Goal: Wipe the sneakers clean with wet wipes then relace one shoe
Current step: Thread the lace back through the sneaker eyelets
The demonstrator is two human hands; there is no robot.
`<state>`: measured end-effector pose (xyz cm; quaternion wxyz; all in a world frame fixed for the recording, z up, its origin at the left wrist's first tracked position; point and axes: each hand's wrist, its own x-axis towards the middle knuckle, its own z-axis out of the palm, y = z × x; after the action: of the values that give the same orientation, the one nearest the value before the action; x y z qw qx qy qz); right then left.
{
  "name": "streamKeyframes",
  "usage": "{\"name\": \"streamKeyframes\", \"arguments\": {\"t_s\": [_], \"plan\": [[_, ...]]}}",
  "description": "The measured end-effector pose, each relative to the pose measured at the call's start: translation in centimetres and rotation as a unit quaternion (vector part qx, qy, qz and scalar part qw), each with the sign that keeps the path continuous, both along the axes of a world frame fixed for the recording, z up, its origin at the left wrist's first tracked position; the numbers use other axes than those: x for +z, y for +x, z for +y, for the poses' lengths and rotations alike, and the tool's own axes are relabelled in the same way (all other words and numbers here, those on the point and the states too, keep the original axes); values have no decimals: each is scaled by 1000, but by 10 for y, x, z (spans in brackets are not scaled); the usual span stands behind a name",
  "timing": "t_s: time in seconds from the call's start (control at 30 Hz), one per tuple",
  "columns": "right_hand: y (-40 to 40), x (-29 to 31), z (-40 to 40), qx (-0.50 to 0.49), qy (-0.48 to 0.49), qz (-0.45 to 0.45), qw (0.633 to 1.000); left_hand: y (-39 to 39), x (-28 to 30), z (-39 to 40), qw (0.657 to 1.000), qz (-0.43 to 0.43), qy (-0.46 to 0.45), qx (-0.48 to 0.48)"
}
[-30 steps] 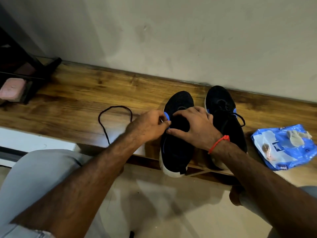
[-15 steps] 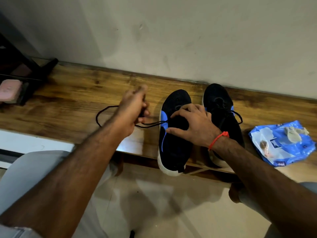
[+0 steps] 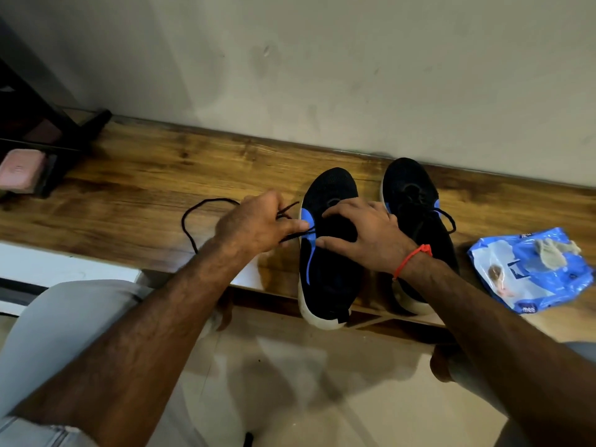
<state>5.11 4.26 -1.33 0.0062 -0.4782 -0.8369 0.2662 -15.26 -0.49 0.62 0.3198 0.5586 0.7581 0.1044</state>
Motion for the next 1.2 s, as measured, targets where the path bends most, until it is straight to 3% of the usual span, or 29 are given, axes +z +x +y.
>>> {"name": "streamKeyframes", "arguments": {"t_s": [0.07, 0.13, 0.17, 0.23, 0.33, 0.47, 0.57, 0.67, 0.77, 0.83, 0.9, 0.97, 1.13, 1.2], "plan": [[5, 0, 5, -59, -46, 137, 988, 2, 6, -1, 994, -69, -77, 38], [9, 2, 12, -166, -77, 287, 940, 2, 7, -2, 988, -71, -124, 65], [10, 4, 16, -219, -91, 339, 911, 2, 4, -2, 989, -45, -130, 61], [12, 8, 23, -276, -106, 411, 862, 0, -4, -4, 989, 92, -113, 2], [14, 10, 27, -282, -105, 460, 835, 1, -12, -5, 971, 208, -94, -77], [13, 8, 25, -272, -96, 459, 840, 14, -22, -6, 967, 224, 30, -114], [10, 9, 23, -268, -98, 446, 848, 18, -28, -5, 967, 232, -20, -102], [9, 8, 20, -250, -78, 408, 874, 12, -20, 0, 977, 202, 22, -66], [10, 9, 15, -171, 1, 332, 928, 5, -1, 5, 991, 24, 129, -25], [9, 11, 9, -76, 43, 279, 956, 7, 14, 6, 979, -147, 137, -25], [5, 13, 5, -3, 35, 260, 965, 11, 23, 4, 963, -229, 131, -48], [2, 12, 2, 1, 35, 261, 965, 12, 26, 3, 965, -211, 140, -75], [9, 11, 18, -173, -8, 263, 949, -5, 24, 9, 961, -180, 209, 3], [11, 15, 15, -127, -2, 261, 957, -8, 24, 9, 958, -178, 226, 16]]}}
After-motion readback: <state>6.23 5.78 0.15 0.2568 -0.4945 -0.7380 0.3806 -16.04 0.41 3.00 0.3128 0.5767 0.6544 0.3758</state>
